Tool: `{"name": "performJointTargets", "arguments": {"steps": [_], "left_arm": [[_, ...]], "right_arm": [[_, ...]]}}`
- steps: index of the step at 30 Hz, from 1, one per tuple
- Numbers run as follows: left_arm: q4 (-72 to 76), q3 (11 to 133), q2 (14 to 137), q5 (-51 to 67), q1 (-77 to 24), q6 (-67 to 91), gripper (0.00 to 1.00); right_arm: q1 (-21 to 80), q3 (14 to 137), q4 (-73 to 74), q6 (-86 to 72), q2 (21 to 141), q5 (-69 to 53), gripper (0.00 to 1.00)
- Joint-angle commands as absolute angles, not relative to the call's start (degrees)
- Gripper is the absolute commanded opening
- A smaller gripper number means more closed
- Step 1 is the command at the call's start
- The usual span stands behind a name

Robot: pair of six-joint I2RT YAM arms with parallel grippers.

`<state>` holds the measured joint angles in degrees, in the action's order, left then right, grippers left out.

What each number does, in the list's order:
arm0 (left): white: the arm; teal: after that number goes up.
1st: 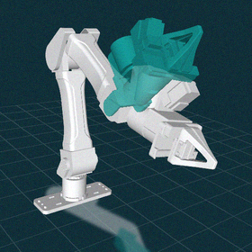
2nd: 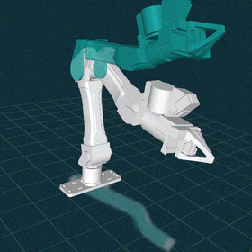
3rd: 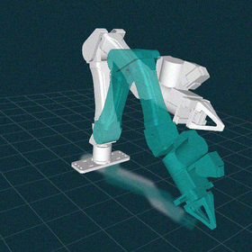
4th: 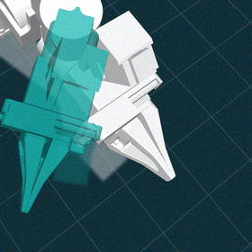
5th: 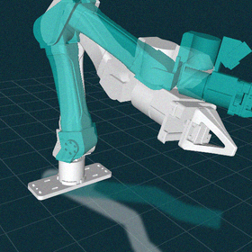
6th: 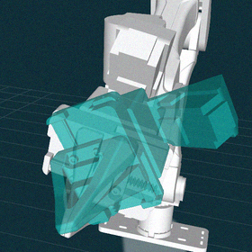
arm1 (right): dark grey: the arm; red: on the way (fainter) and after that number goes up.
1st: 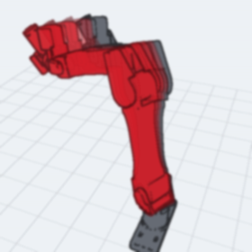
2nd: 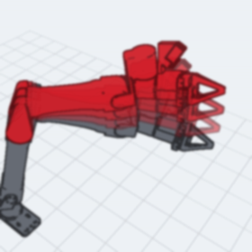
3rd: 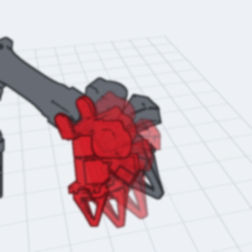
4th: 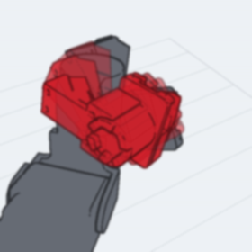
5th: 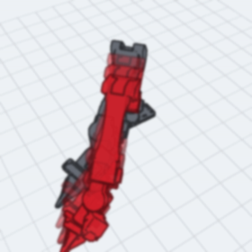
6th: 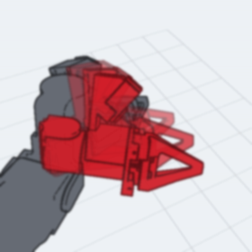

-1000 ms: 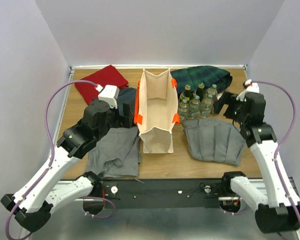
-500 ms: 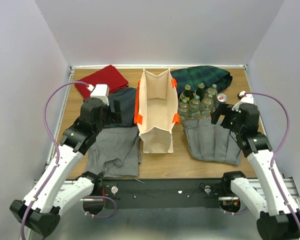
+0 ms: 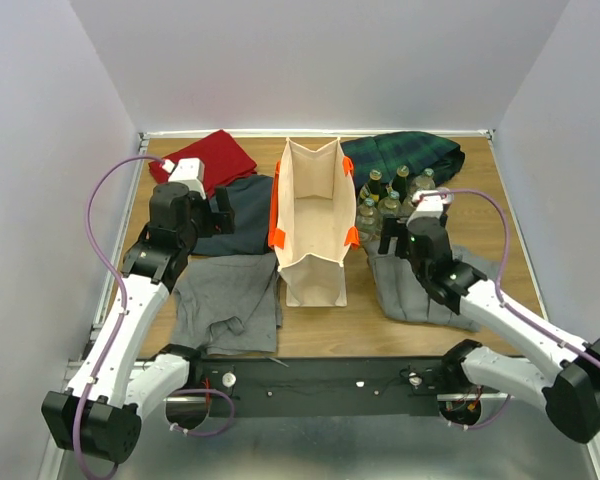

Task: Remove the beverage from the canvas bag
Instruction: Reset both arms

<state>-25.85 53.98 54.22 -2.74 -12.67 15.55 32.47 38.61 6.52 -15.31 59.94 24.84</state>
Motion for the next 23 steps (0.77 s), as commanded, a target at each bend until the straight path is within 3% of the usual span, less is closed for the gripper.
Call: {"name": "performJointTargets", "arguments": {"steps": [1, 10, 14, 23], "left_arm": [[-22.94, 53.61, 53.88, -1.85, -12.13, 14.59, 0.99], [-20.92, 53.44, 55.72, 0.00, -12.04, 15.64, 0.99], [-19.69, 52.30, 55.20, -0.62, -12.04, 16.26, 0.99], [-16.53, 50.28, 55.37, -3.24, -12.04, 16.69, 0.99]], "right_arm": [[32.08, 31.65, -5.97, -14.42, 53.45, 37.35, 1.00], [8.45, 27.96, -6.32, -15.73, 54.67, 20.66, 1.00], [6.24, 26.98, -10.98, -12.67, 55.01, 14.62, 1.00], [6.24, 26.19, -13.62, -9.94, 59.15, 14.59, 1.00]]}}
